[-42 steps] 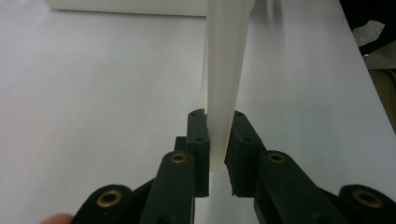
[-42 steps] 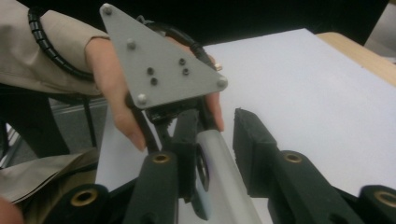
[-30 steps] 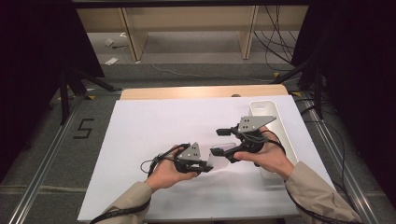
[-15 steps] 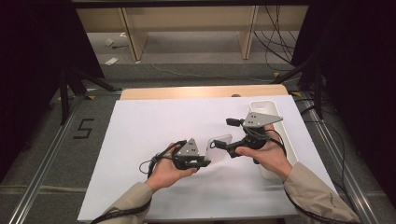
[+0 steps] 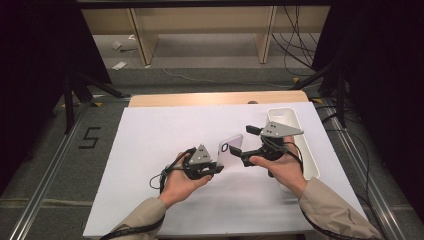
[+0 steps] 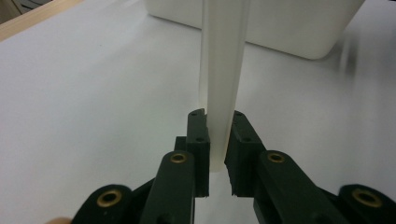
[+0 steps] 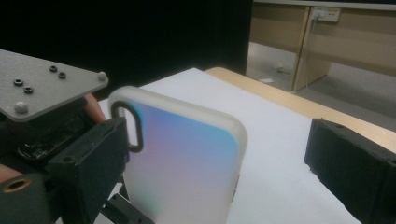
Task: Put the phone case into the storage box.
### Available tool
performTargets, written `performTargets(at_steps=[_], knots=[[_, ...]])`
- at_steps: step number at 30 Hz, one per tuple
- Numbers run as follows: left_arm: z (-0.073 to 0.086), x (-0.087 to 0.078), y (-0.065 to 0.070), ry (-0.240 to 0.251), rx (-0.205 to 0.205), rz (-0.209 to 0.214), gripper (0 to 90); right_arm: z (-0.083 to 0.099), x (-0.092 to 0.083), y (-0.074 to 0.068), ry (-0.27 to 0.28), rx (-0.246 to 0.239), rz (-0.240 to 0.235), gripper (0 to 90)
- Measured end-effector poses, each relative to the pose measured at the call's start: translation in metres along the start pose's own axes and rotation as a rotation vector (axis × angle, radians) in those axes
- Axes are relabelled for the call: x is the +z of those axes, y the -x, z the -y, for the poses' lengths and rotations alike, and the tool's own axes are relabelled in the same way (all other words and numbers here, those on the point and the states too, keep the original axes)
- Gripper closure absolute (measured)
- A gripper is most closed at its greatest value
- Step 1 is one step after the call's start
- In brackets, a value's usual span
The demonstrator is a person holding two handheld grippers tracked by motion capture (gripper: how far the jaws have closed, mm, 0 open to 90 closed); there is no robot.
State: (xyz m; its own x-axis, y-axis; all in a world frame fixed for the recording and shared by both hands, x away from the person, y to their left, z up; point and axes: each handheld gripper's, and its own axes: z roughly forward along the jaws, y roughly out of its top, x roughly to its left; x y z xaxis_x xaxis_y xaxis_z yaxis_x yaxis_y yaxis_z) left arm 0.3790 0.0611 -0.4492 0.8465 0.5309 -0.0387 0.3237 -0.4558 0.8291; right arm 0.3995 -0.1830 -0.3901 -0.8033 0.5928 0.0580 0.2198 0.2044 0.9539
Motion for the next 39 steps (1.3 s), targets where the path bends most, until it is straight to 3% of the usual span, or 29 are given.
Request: performTargets(at_steps=[10, 16, 26, 39], knots=[[-0.001, 0.002, 0.001, -0.021, -0.071, -0.021, 80.7, 0.002, 0.004, -0.007, 0.009, 0.000, 0.018, 6.9], [-0.002, 0.003, 0.003, -0.023, -0.081, -0.017, 80.6, 0.003, 0.005, -0.007, 0.021, 0.012, 0.046, 6.9], [-0.004, 0.005, 0.004, -0.025, -0.103, -0.031, 80.7, 0.005, 0.009, -0.011, 0.015, 0.013, 0.038, 6.8], [-0.007, 0.008, 0.008, -0.027, -0.098, -0.040, 80.7, 0.008, 0.013, -0.014, 0.035, 0.051, 0.074, 6.7]])
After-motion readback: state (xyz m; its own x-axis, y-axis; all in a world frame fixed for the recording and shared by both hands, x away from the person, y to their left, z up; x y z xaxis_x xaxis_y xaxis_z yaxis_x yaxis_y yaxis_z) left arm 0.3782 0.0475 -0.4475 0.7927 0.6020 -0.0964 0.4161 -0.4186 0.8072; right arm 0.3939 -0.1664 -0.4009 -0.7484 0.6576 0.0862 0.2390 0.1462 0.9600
